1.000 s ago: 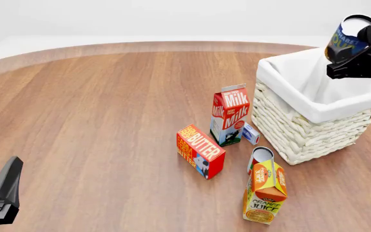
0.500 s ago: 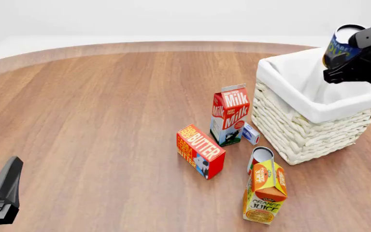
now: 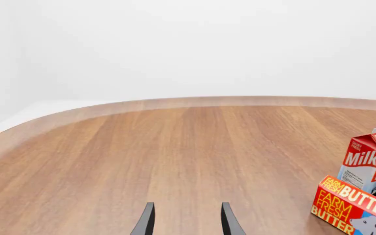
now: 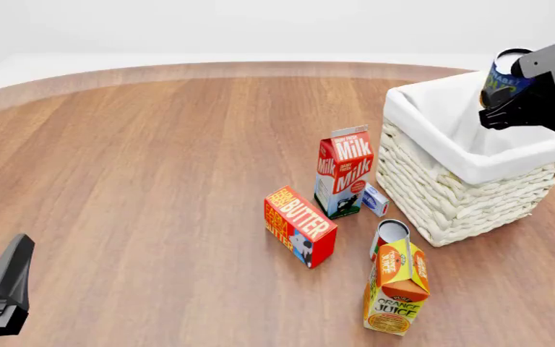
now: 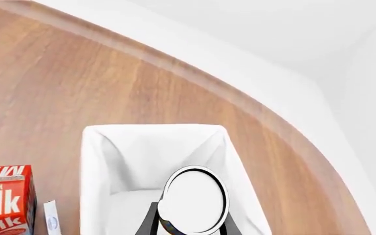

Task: Pick up the alphabet soup, and put it in the basket.

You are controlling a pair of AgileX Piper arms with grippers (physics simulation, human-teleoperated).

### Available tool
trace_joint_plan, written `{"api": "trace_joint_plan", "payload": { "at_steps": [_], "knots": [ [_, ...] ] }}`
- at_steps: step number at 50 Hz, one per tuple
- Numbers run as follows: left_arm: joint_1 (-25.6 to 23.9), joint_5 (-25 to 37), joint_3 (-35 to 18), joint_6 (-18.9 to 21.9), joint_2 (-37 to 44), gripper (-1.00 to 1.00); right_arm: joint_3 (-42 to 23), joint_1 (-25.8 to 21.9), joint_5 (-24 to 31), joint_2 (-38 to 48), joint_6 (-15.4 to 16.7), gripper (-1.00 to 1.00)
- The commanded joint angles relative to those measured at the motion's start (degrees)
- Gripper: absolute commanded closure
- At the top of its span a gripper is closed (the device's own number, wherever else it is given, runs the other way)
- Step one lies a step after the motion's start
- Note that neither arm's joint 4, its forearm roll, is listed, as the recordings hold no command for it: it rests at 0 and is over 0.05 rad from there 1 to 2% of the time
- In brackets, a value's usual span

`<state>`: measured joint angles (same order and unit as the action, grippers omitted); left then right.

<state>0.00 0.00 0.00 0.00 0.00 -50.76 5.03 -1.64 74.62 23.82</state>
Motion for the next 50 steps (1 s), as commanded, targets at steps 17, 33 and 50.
{"api": "trace_joint_plan", "payload": {
  "at_steps": [17,33,50],
  "knots": [
    [0.0,0.0,0.0,0.0,0.0,-1.0,-2.5,-0.4,-1.1,6.9,-0.4,1.0],
    [0.0,0.0,0.0,0.0,0.0,-1.0,-4.6,0.8,-1.5,11.0,0.0,1.0],
    [0.0,0.0,0.0,0.0,0.0,-1.0,-6.2,1.3,-1.2,13.7,0.1,1.0]
  ]
}}
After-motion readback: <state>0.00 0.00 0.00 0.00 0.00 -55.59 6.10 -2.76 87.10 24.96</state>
